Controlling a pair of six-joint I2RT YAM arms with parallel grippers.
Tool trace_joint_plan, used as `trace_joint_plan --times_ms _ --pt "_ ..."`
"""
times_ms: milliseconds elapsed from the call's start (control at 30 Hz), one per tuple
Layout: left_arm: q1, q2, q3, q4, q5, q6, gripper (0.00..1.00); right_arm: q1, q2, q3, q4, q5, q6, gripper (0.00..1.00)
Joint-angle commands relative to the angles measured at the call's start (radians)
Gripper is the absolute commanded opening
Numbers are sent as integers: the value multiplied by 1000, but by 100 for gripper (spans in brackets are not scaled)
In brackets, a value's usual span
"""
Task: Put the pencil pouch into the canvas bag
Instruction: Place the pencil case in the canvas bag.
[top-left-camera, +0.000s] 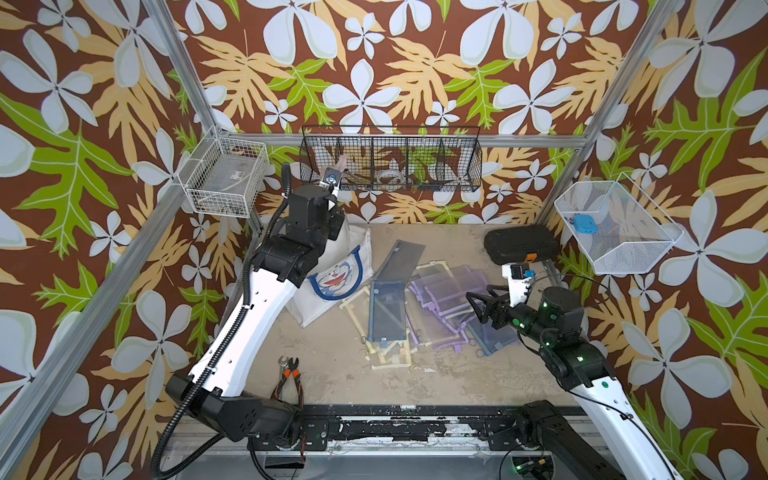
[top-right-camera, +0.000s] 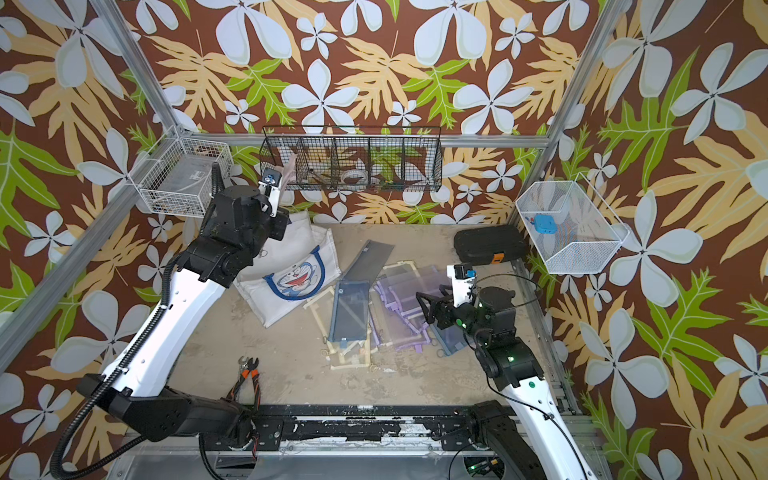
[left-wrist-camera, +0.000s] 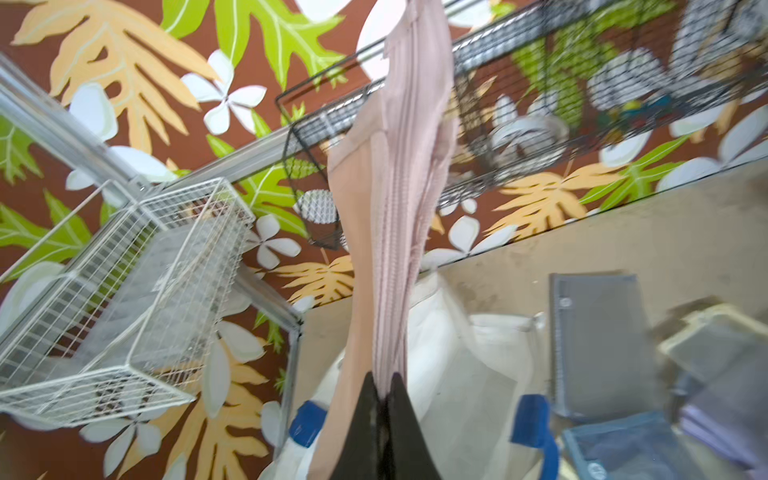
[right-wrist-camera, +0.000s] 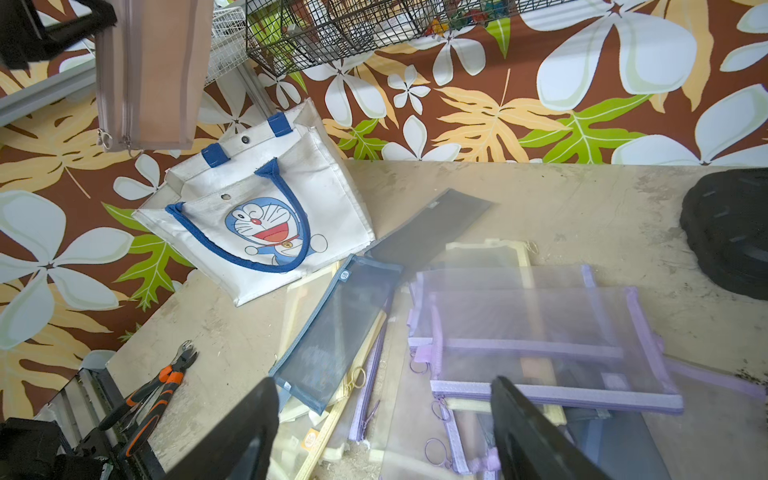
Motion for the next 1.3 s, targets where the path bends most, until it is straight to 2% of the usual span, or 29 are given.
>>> trace_joint_plan --times_ms 0,200,433,667,700,800,933,1000,1133,1200,1267 --pt "47 -17 -84 75 60 61 0 2 -5 3 0 -15 6 79" --pt "94 -38 -247 128 154 65 0 2 -8 14 2 -14 16 79" --pt "104 -4 -310 133 218 27 0 1 -17 26 -7 -4 18 79" --pt "105 -13 -354 135 193 -32 0 2 -11 34 -1 7 18 79" --pt "104 -12 -349 131 192 -38 6 2 -10 35 -3 9 16 79" --pt "105 2 -305 100 192 -54 42 2 -8 45 -2 15 15 80" --pt "105 -2 -241 44 176 -87 72 2 -5 50 -6 22 13 80" --pt "103 -12 -219 7 177 -112 78 2 -4 47 -7 27 12 80" --pt "71 -77 -223 -45 242 -203 83 2 2 40 -7 29 11 81" --pt "3 -124 -265 -54 246 -251 85 2 7 36 -10 29 8 81" --pt "-104 -165 -312 -69 243 -316 87 2 12 25 -9 24 4 82"
